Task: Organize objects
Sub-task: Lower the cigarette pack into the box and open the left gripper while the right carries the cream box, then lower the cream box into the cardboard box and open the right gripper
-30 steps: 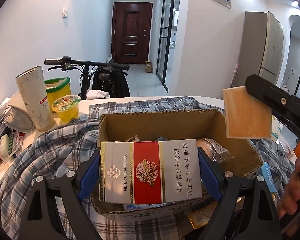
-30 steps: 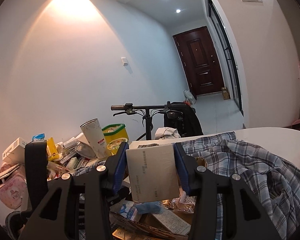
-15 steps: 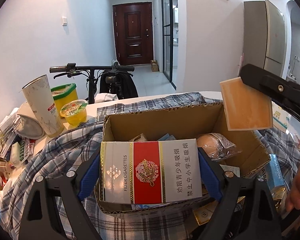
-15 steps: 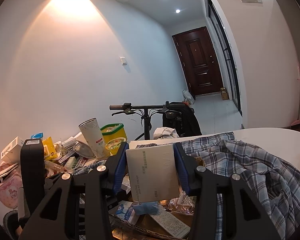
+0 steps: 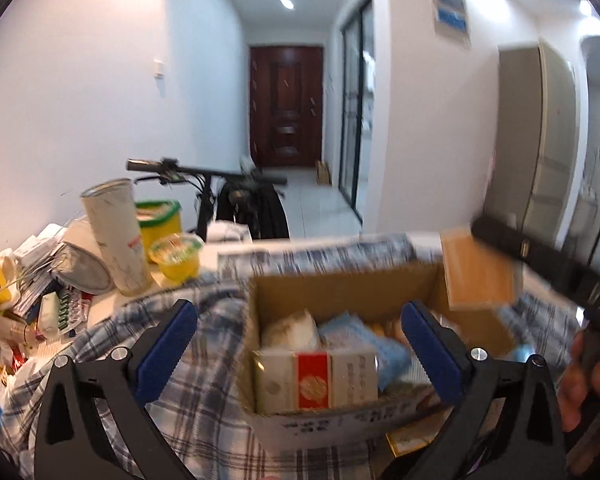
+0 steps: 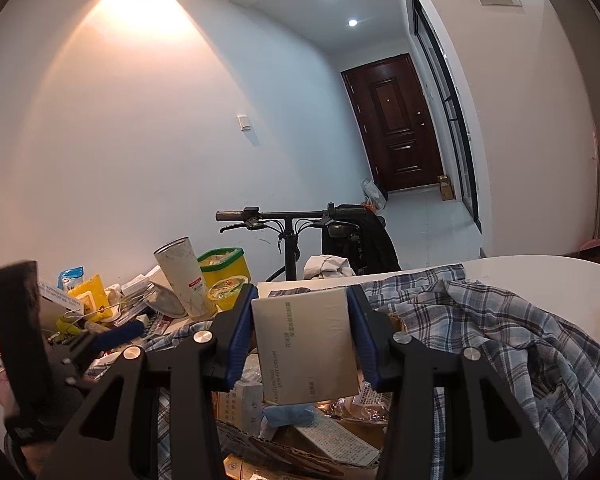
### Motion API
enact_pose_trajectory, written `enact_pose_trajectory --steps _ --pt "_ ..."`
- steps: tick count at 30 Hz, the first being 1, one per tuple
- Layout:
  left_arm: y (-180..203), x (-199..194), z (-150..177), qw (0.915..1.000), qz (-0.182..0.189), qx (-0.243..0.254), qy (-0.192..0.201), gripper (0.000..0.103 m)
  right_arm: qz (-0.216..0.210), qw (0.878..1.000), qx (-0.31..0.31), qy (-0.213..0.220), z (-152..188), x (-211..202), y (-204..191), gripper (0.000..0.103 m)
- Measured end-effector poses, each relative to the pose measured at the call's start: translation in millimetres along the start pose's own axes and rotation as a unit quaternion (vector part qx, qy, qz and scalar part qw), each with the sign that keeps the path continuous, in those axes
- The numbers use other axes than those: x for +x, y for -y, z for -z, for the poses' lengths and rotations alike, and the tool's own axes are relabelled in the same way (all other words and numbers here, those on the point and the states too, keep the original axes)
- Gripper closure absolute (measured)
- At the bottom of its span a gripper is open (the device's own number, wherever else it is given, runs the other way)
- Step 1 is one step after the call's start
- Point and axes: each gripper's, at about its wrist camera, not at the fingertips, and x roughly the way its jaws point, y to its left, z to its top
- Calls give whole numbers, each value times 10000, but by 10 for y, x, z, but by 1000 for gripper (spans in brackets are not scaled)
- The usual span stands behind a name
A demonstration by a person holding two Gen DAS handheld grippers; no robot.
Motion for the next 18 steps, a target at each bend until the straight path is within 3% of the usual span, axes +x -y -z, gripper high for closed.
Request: enact_pose_trajectory --steps 6,10,14,18 --pt "-299 -57 -68 9993 92 -345 127 0 28 9999 43 -133 -17 -30 12 58" --pt "-277 -18 -36 9998 -59 -200 67 0 94 9997 70 -225 -56 -83 38 58" --pt "-283 16 -17 9995 129 -273 -42 0 247 9992 132 -288 -70 -97 107 58" --pt "-301 15 -16 9994 73 -328 -47 0 365 9982 179 -442 -66 -68 141 58"
